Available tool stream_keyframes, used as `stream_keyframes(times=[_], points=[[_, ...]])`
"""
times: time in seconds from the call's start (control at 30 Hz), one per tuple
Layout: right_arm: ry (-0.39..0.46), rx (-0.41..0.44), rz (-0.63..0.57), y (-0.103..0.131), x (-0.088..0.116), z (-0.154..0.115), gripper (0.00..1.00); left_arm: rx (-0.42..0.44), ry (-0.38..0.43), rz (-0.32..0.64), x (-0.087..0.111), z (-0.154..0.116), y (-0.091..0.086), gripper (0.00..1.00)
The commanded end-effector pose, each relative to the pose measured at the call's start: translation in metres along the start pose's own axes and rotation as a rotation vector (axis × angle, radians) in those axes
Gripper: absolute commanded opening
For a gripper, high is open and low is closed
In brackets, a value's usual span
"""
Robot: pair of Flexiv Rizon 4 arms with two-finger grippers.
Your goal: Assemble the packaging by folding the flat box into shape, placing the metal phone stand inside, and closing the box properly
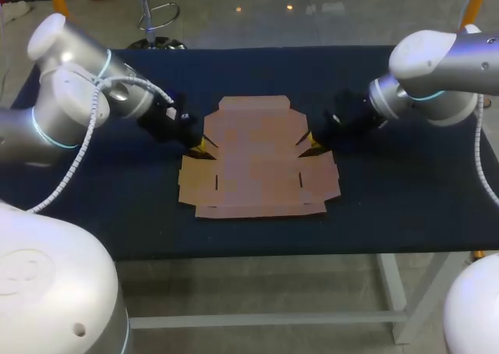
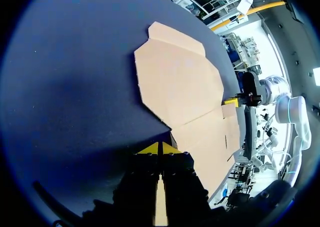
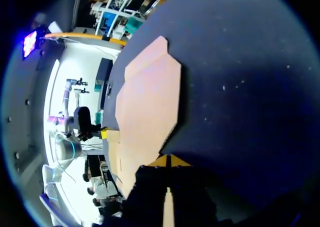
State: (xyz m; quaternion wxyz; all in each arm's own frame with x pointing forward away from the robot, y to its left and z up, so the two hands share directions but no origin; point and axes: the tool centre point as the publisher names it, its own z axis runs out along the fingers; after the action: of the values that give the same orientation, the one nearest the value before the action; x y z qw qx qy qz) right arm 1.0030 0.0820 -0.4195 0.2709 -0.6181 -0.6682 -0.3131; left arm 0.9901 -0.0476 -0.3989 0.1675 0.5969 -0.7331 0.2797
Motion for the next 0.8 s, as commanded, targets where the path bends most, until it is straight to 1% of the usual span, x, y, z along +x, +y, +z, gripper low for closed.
stream_keyframes(times=[0.03, 0.5, 0.63, 0.8], points=[[-0.050, -0.029, 0.003, -0.008, 0.011, 0.001, 0.00, -0.001, -0.038, -0.006, 0.006, 0.000, -0.001, 0.00], [-0.161, -0.107, 0.023, -0.016, 0.024, 0.004, 0.00, 0.015, -0.118, -0.011, 0.016, 0.004, 0.002, 0.00], [-0.172, -0.115, 0.030, -0.016, 0.025, 0.005, 0.00, 0.021, -0.141, -0.013, 0.019, 0.005, 0.001, 0.00], [-0.180, -0.119, 0.036, -0.014, 0.024, 0.005, 0.00, 0.021, -0.149, -0.010, 0.022, 0.006, 0.002, 0.00]])
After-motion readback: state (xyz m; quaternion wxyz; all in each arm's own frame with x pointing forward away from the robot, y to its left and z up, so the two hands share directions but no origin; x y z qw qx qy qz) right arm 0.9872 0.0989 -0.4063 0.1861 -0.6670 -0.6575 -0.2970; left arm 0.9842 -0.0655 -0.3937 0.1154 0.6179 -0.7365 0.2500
